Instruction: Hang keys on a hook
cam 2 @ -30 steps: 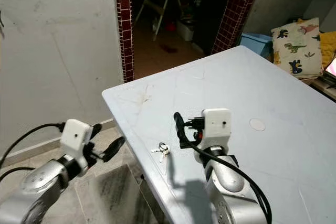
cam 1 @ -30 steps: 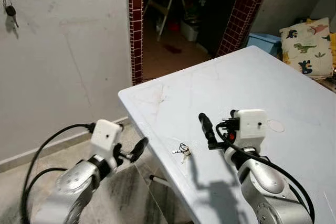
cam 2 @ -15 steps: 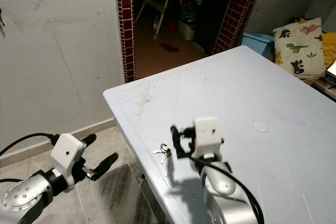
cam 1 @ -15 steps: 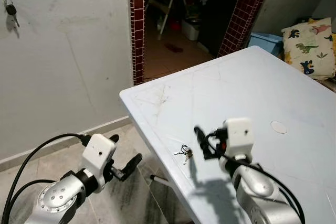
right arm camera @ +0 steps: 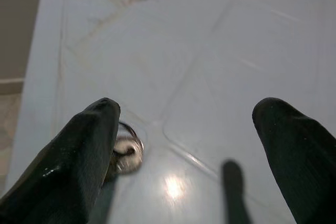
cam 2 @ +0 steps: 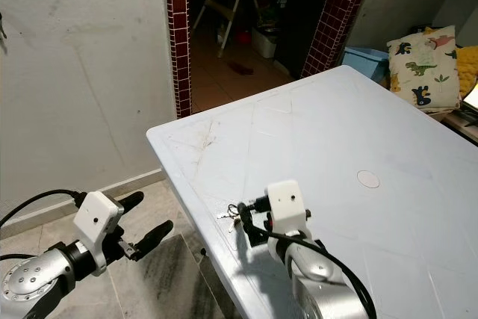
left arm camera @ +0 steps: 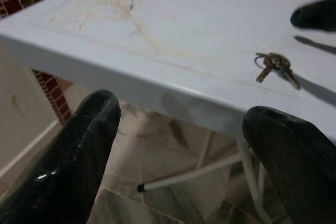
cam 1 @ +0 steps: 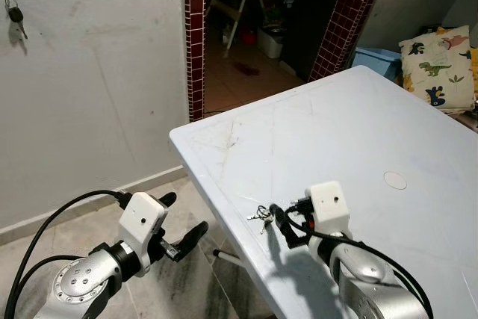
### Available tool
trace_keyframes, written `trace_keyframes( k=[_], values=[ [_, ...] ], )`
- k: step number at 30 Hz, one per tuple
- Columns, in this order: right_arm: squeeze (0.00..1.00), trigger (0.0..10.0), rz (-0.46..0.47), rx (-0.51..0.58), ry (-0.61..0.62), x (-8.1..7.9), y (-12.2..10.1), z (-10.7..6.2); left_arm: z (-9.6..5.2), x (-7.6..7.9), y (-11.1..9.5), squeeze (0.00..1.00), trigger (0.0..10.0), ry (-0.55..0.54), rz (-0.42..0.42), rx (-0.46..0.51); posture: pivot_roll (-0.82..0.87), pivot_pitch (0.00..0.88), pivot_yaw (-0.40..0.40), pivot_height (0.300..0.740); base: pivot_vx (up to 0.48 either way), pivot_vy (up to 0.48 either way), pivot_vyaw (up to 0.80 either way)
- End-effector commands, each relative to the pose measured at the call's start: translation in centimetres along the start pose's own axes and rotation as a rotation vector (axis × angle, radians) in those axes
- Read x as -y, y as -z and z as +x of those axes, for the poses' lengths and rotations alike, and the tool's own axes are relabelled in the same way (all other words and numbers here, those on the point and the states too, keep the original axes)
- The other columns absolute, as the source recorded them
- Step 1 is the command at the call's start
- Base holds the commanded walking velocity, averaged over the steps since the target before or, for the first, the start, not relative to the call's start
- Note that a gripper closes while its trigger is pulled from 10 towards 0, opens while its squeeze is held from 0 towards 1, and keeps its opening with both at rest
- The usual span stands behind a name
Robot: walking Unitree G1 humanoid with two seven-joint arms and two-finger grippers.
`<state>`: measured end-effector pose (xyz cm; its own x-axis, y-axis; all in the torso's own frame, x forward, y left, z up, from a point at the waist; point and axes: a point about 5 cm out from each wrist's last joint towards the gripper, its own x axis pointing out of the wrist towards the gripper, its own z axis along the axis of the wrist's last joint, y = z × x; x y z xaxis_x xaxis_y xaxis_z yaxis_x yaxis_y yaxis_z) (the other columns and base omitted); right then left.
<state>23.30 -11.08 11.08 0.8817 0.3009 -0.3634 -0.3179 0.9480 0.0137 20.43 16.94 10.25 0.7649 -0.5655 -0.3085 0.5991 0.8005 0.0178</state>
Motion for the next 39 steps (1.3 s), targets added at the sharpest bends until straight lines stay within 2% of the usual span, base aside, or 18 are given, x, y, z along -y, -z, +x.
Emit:
trace_keyframes(
  k=[1, 5, 10, 16, 28, 29, 30, 31, 32, 39],
  values=[
    [0.00, 10.0, 0.002, -0.005, -0.017, -0.2, 0.0, 0.3, 0.1, -0.1, -0.2, 0.00, 10.0, 0.010, 0.000, 0.014, 0.10, 0.011, -0.097, 0.740, 0.000, 0.000, 0.00],
    [0.00, 10.0, -0.026, -0.017, -0.053, -0.8, 0.0, 0.7, 0.2, -0.1, -0.1, 0.00, 10.0, 0.007, 0.001, 0.019, 0.11, 0.007, -0.101, 0.740, 0.000, 0.000, 0.00],
    [0.00, 10.0, -0.041, -0.049, -0.067, -1.0, 0.5, 0.7, 0.3, -0.1, -0.1, 0.00, 10.0, 0.003, -0.001, 0.023, 0.11, 0.007, -0.102, 0.740, 0.000, 0.000, 0.00],
    [0.00, 10.0, -0.064, -0.123, -0.110, -1.3, 1.8, 1.0, 0.5, 0.1, -0.1, 0.00, 10.0, 0.015, -0.004, 0.025, 0.11, 0.003, -0.103, 0.740, 0.000, 0.000, 0.00],
    [0.00, 10.0, -0.142, -0.128, -0.129, -1.7, 2.2, 2.2, 1.0, 0.4, -0.2, 0.00, 10.0, 0.027, -0.009, 0.032, 0.11, 0.000, -0.116, 0.740, 0.000, 0.000, 0.00],
    [0.00, 9.0, -0.141, -0.131, -0.124, -1.6, 2.3, 2.3, 1.0, 0.4, -0.1, 0.00, 10.0, 0.025, -0.010, 0.033, 0.11, 0.000, -0.116, 0.740, 0.000, 0.000, 0.00],
    [0.00, 4.9, -0.138, -0.132, -0.113, -1.5, 2.4, 2.3, 1.0, 0.4, -0.1, 0.00, 10.0, 0.022, -0.011, 0.034, 0.12, 0.000, -0.117, 0.740, 0.000, 0.000, 0.00],
    [0.00, 1.6, -0.132, -0.135, -0.101, -1.4, 2.6, 2.4, 1.1, 0.4, -0.2, 0.00, 10.0, 0.019, -0.013, 0.034, 0.12, 0.000, -0.119, 0.740, 0.000, 0.000, 0.00],
    [0.00, 0.0, -0.128, -0.137, -0.105, -1.4, 2.7, 2.4, 1.1, 0.3, -0.2, 0.00, 10.0, 0.018, -0.013, 0.035, 0.12, 0.000, -0.119, 0.740, 0.000, 0.000, 0.00],
    [0.00, 0.0, -0.111, -0.142, -0.094, -1.2, 2.9, 2.6, 1.0, 0.2, -0.2, 0.00, 10.0, 0.013, -0.012, 0.037, 0.12, 0.000, -0.120, 0.740, 0.000, 0.000, 0.00]
  ],
)
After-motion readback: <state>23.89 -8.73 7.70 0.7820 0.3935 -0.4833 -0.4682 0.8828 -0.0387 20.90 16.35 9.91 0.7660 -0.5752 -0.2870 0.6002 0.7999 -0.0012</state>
